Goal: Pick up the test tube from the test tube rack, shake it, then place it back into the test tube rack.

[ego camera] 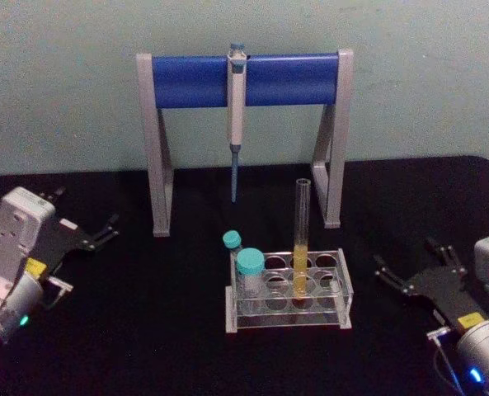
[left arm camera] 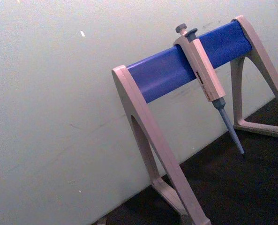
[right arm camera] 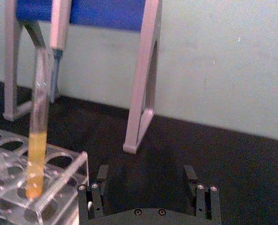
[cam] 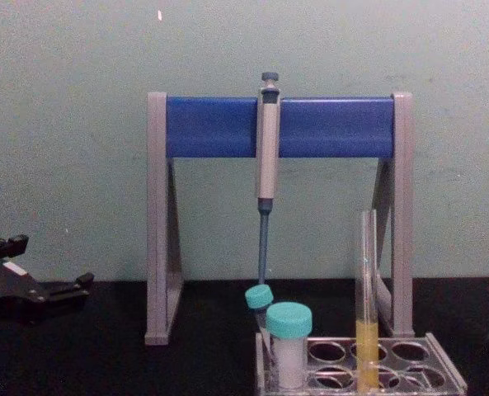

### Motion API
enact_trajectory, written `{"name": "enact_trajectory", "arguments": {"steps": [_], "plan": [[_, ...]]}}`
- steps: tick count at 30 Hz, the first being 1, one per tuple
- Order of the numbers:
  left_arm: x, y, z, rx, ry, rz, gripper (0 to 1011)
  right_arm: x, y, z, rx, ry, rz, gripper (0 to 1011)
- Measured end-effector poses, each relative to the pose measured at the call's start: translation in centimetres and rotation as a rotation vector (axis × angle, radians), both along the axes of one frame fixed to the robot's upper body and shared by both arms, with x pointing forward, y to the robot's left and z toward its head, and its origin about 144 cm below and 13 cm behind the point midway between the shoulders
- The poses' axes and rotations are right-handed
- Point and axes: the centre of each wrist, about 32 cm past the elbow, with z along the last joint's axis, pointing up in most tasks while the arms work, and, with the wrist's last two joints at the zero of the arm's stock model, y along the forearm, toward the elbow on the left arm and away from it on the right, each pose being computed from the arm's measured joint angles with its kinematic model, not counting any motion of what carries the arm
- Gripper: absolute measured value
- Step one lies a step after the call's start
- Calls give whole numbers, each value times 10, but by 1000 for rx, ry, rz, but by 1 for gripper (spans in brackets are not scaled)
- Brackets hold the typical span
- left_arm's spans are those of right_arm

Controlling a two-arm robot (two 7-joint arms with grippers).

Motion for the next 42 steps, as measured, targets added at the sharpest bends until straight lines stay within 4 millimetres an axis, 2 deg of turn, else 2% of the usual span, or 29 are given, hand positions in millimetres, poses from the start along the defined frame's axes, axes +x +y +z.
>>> {"name": "enact_trajectory", "arguments": {"steps": [14,42], "plan": [[0,0,0,0,0,0,1010,9,7,-21,-7,82,32,1000],[0,0,0,0,0,0,1010,10,8,-23,-9,87,37,1000]]}}
